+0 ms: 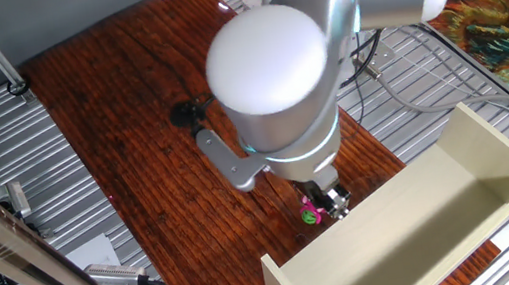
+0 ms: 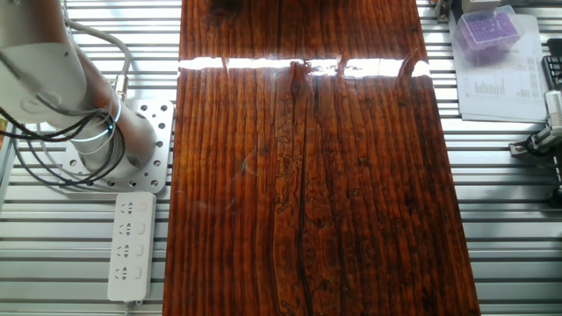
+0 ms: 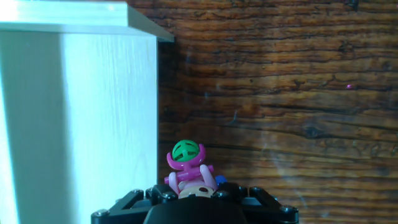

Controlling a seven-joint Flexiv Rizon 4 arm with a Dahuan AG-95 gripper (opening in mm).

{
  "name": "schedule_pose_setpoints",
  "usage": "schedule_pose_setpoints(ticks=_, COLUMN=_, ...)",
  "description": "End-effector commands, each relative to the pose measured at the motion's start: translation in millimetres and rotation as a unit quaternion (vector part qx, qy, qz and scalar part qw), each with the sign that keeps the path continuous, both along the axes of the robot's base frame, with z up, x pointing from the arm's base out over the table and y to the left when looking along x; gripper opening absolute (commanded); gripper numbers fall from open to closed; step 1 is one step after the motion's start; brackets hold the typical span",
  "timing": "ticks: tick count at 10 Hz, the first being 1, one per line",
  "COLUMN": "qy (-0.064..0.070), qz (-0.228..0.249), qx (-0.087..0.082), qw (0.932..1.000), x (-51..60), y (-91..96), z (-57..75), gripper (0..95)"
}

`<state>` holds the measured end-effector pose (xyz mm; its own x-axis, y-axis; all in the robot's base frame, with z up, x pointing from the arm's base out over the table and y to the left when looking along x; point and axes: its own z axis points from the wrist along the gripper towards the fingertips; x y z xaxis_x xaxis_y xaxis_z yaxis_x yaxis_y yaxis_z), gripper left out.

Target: Put the object on the shelf

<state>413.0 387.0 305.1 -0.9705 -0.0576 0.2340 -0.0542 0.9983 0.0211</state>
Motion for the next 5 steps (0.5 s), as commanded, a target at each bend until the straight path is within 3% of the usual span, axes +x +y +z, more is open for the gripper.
schedule_pose_setpoints(ticks=1, qy=0.011, qz=-0.014, qx=-0.001, qw=0.9998, x=-3.7, y=9.7, z=8.7, gripper=0.0)
schedule_pose_setpoints(ticks=5, qy=0.006, qz=-0.039, qx=-0.004, qw=0.9992, x=-9.3, y=37.3, z=11.9, gripper=0.0)
